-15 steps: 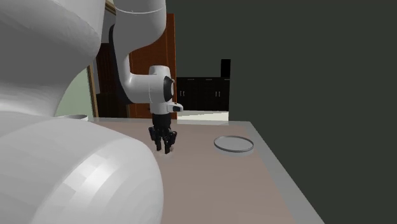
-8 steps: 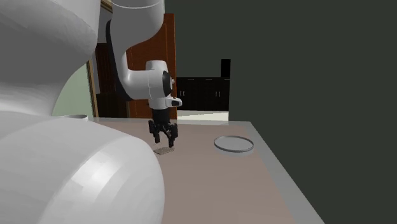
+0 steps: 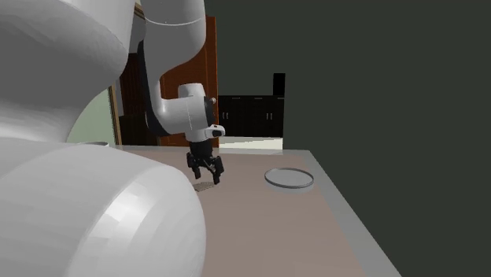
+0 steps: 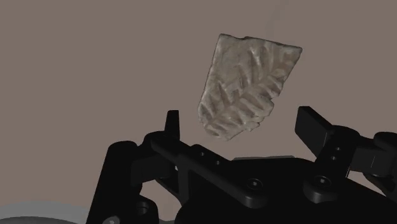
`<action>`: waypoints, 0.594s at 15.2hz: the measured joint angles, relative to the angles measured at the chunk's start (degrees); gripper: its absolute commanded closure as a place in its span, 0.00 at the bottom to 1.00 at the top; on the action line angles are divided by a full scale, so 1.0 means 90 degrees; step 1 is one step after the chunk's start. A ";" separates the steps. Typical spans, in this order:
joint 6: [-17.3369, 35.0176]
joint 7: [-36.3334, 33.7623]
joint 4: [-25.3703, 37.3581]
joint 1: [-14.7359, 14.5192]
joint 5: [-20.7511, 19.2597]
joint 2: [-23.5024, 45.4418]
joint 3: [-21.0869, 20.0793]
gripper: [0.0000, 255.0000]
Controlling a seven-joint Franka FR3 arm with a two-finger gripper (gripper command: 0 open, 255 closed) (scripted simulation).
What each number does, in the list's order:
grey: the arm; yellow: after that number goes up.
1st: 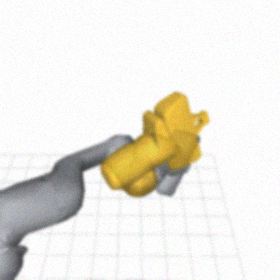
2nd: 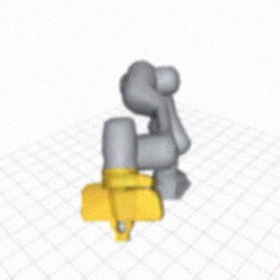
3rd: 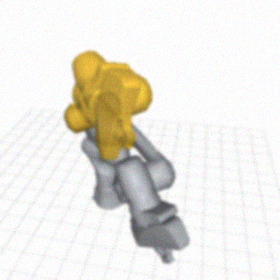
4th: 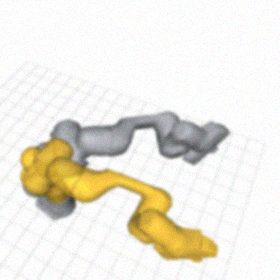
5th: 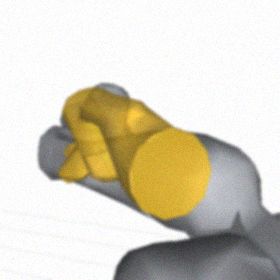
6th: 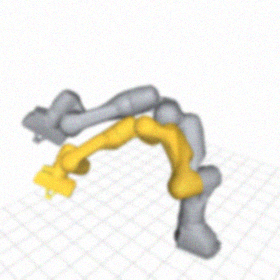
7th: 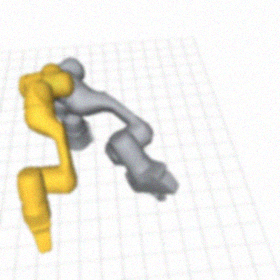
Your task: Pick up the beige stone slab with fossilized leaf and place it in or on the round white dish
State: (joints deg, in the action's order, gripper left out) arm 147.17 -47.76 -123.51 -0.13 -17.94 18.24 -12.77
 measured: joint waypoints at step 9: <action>0.0092 -0.0050 0.0019 -0.0021 -0.0068 0.0111 0.0037 1.00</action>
State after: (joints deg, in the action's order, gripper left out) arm 148.00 -48.21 -123.34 -0.33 -18.54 19.23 -12.44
